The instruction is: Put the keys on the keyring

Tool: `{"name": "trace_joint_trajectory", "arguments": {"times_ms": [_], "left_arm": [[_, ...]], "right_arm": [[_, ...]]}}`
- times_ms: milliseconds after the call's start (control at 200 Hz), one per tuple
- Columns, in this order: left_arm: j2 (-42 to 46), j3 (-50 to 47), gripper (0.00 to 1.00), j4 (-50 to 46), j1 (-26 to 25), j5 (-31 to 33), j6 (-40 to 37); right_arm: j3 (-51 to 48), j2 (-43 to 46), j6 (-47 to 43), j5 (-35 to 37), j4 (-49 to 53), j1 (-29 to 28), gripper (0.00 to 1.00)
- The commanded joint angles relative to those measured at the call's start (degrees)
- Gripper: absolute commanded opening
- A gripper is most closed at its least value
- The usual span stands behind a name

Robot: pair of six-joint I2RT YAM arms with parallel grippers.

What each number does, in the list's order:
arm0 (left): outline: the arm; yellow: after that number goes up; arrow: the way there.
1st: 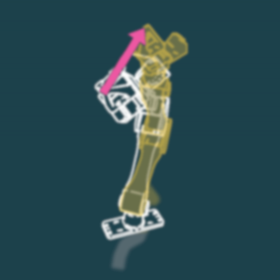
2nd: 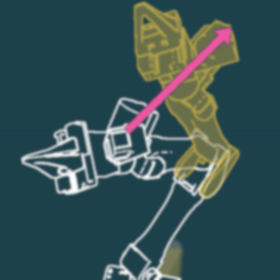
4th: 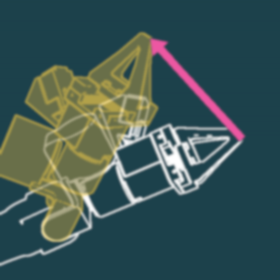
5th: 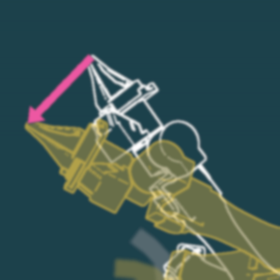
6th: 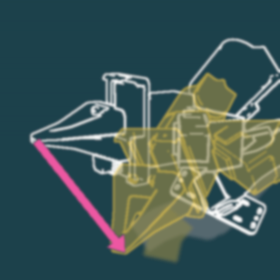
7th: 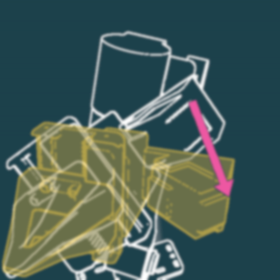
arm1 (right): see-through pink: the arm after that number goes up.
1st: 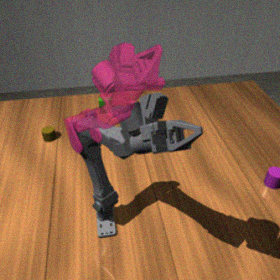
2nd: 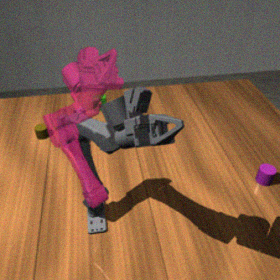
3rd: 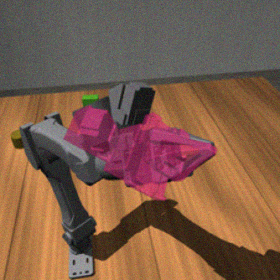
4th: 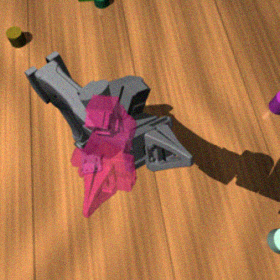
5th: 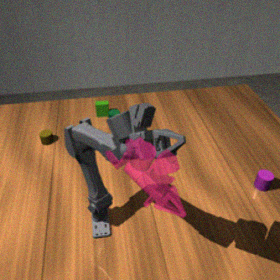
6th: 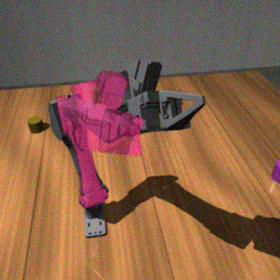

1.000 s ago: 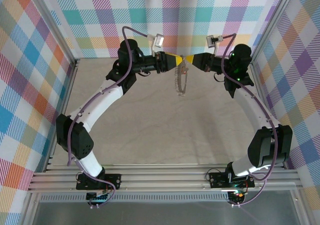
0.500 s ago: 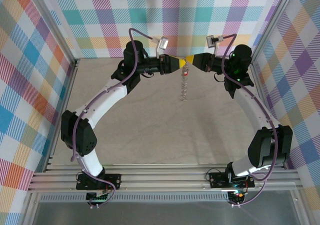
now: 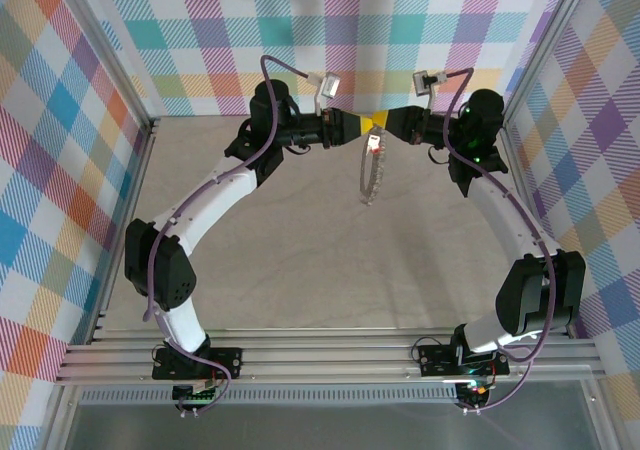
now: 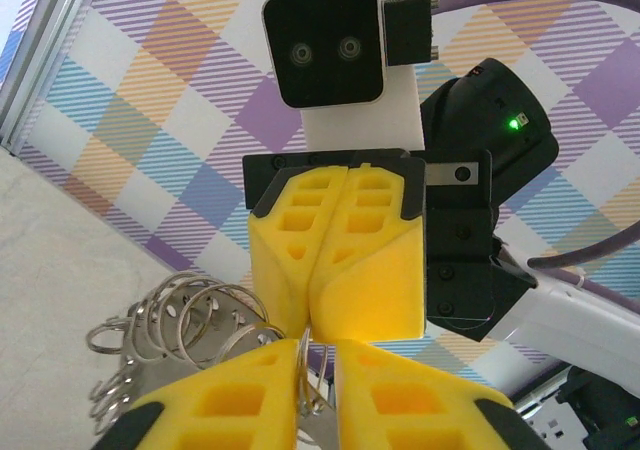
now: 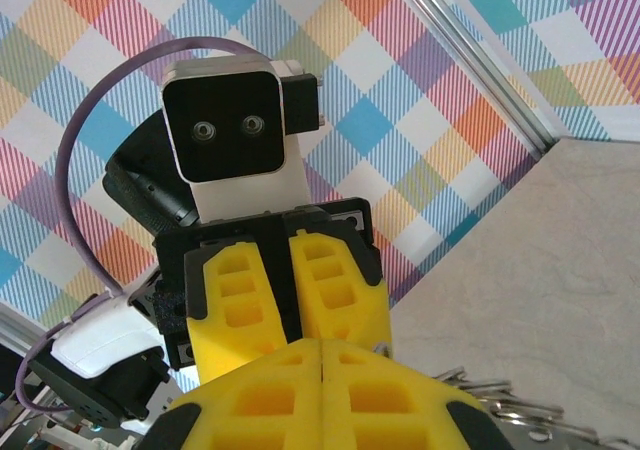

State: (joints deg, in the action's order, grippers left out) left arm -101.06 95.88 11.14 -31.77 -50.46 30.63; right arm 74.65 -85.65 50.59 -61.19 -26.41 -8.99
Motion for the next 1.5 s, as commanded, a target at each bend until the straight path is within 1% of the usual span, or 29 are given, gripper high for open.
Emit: {"name": "trace_joint_trajectory", "arguments": {"times_ms": [0,160,225,300,335,350,360,375,380,385,390,395,435,455,480,560,690,860,985,1070,1145,1240,1495], "left_arm": [[-0.44,2.48,0.12,2.93,-0.93,-1.29,0.13],[-0.81,2.73,0.07,2.83,-1.10,-1.01,0.30],[-1.07,2.78,0.00,2.87,-1.10,-0.62,0.41],[-1.11,2.44,0.00,3.52,-1.07,-0.51,0.65],[-1.22,2.26,0.00,4.06,-1.10,-0.45,0.94],[-1.23,2.19,0.00,4.35,-1.10,-0.36,1.03],[-1.25,2.10,0.00,4.51,-1.10,-0.39,1.12],[-1.28,2.04,0.00,4.81,-1.10,-0.47,1.24],[-1.31,2.04,0.00,4.88,-1.06,-0.45,1.26],[-1.32,2.04,0.00,4.96,-1.08,-0.44,1.31],[-1.33,2.04,0.00,5.00,-1.09,-0.48,1.38],[-1.33,1.99,0.00,5.06,-1.10,-0.50,1.37],[-1.33,2.03,0.00,5.37,-1.10,-0.51,1.46],[-1.27,1.99,0.00,5.39,-1.10,-0.37,1.47],[-1.11,1.95,0.00,5.47,-1.10,-0.36,1.45],[-0.83,1.80,0.00,5.69,-1.10,-0.47,1.43],[-0.51,1.68,0.00,6.41,-1.09,-1.40,1.44],[-0.07,1.94,0.00,7.10,-1.10,-2.36,1.08],[0.00,2.55,0.00,7.05,-1.01,-3.18,0.66],[-0.28,3.13,0.00,7.06,-1.01,-3.66,0.49],[-0.53,3.66,0.00,7.15,-0.97,-4.07,0.58],[-0.71,4.19,0.00,7.32,-0.97,-4.36,0.81],[-0.69,4.47,0.00,8.02,-1.09,-4.45,1.60]], "right_arm": [[-0.30,2.15,0.21,-0.83,-2.56,0.12,0.00],[-0.04,2.33,0.12,-0.89,-2.19,0.12,0.00],[0.23,2.46,0.04,-0.95,-1.86,0.12,0.00],[0.79,2.63,-0.42,-0.48,-0.71,0.12,0.00],[1.16,2.75,-0.93,-0.14,0.28,0.20,0.07],[1.38,2.87,-1.27,0.07,0.81,0.20,0.12],[1.57,3.04,-1.54,0.30,1.30,0.28,0.17],[1.66,3.14,-1.76,0.53,1.66,0.40,0.19],[1.78,3.30,-2.00,0.65,2.10,0.50,0.23],[1.78,3.30,-2.00,0.65,2.10,0.50,0.23],[1.87,3.40,-2.25,0.92,2.43,0.65,0.25],[1.87,3.40,-2.25,0.92,2.43,0.65,0.25],[2.16,4.39,-3.28,1.81,4.08,1.59,0.35],[2.10,4.84,-3.49,2.16,4.43,2.08,0.37],[1.85,5.83,-3.65,2.83,4.78,3.15,0.42],[0.73,8.18,-3.49,4.19,5.21,6.26,0.49],[-2.05,11.26,-4.52,5.34,6.68,8.87,0.53],[-7.79,14.29,-9.79,7.84,10.72,8.91,0.54],[-11.89,15.48,-10.16,7.07,8.81,8.56,0.56],[-13.35,16.50,-11.06,6.43,8.32,7.34,0.59],[-13.74,17.16,-13.13,6.06,9.95,6.00,0.62],[-13.99,17.64,-15.33,5.74,11.71,4.41,0.63],[-14.03,17.62,-17.42,6.21,12.45,1.41,0.65]]}}
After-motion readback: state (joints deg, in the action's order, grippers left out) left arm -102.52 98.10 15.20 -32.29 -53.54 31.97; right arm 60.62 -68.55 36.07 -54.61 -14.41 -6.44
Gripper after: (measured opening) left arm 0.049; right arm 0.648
